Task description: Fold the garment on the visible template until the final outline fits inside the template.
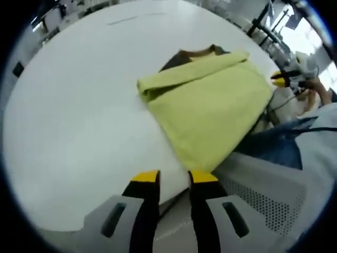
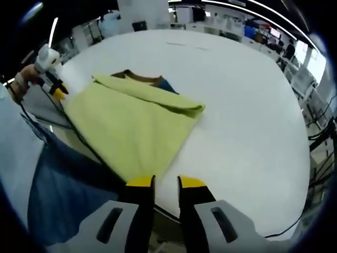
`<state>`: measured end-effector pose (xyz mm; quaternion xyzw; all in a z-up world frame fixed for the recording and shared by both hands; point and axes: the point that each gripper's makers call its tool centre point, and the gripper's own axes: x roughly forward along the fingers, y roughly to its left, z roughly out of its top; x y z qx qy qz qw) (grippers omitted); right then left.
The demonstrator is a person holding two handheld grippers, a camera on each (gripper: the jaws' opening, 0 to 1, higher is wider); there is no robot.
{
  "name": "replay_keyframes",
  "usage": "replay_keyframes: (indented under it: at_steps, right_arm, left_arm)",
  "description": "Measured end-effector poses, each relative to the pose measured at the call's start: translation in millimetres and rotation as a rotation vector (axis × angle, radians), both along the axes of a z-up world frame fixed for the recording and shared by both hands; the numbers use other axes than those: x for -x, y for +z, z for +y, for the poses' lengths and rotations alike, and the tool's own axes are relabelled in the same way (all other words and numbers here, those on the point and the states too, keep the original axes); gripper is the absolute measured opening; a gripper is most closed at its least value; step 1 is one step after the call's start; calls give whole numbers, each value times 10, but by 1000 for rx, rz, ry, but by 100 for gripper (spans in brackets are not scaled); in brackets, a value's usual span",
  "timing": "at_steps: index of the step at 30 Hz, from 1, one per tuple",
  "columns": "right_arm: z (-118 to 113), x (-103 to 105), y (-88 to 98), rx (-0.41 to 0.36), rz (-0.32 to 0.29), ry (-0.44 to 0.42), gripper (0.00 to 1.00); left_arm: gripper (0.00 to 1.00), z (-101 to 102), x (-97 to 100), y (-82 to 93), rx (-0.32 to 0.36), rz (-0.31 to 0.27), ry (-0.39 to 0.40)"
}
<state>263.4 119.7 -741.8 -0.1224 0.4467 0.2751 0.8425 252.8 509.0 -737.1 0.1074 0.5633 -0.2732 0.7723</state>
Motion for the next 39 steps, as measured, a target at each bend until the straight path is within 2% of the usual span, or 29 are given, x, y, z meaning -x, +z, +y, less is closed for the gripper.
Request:
replay_keyframes:
  at_steps: [8, 17, 22, 28, 32, 39]
  right_arm:
    - [-10, -120, 77, 10, -25, 12, 20]
    - [-7, -226, 131, 22, -44, 31, 24]
    - [-5, -267, 140, 40, -58, 38, 37]
    - [21, -303, 163, 36, -66, 46, 39]
    - [28, -332, 179, 47, -74, 57, 45]
    - [49, -405, 240, 63, -101, 72, 58]
  left_arm:
    - [26, -11, -122, 122, 7, -44, -9]
    - [30, 4, -237, 214, -10, -85, -18]
    - [34, -26, -278, 268, -1, -112, -31]
    - [43, -43, -309, 286, -6, -137, -41]
    - [47, -30, -342, 305, -25, -158, -51]
    - [60, -60, -418, 383, -18, -204, -64]
